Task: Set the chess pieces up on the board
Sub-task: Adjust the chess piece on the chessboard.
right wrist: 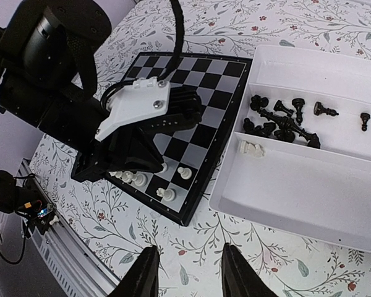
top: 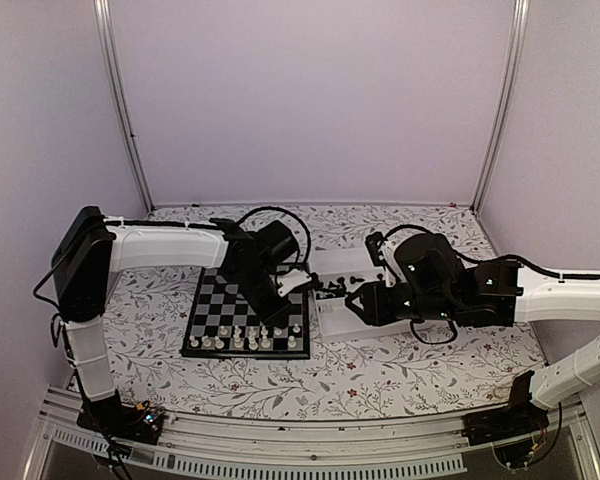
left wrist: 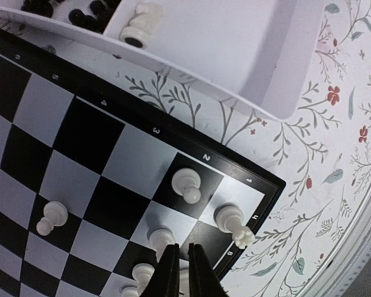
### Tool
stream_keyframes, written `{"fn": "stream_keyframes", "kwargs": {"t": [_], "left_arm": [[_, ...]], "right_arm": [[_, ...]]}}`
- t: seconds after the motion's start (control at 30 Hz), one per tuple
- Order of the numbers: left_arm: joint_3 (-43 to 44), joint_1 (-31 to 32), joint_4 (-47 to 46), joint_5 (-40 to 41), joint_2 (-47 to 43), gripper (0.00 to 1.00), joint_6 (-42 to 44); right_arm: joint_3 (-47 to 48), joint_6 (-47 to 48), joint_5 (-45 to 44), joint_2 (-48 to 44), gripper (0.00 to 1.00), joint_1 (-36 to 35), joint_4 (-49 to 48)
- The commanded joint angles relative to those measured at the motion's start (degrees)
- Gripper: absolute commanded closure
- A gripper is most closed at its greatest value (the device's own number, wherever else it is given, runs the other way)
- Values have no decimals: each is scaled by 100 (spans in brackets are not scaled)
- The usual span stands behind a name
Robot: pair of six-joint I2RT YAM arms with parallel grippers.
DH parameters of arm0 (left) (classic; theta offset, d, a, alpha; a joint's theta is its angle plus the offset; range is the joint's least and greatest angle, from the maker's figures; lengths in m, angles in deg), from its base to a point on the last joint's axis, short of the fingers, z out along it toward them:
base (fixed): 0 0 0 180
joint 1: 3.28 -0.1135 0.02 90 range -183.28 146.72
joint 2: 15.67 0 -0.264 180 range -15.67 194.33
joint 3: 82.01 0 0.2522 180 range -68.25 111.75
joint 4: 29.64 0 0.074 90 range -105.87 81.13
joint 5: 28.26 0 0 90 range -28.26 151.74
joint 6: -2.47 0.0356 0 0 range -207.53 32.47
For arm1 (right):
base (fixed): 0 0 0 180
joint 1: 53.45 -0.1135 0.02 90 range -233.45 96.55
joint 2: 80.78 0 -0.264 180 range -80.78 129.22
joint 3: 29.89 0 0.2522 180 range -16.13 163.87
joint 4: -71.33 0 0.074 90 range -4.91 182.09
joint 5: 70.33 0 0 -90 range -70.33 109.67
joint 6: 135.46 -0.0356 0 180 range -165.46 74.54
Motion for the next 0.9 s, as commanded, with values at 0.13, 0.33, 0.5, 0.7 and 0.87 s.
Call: {"fn": "stream_keyframes", "kwargs": {"t": [0.13,0.33,0.5,0.7,0.87], "left_arm": [[453,-269,-25,541,-210,79,-524],[692,-555,215,612,97,72,-980],[815,-618,315,544,288,69,-1042],[869,-658,380,552,527,68,-1025],[900,-692,392,601,659,70,-1009]], "right_arm": [[245,80,-73,133,64,29,-17],[259,127,-44,176,64,38,-14],[242,119,-37,162,64,51,-14],[216,75,-40,151,64,50,-14],[189,50,-64,124,64,50,-15]]}}
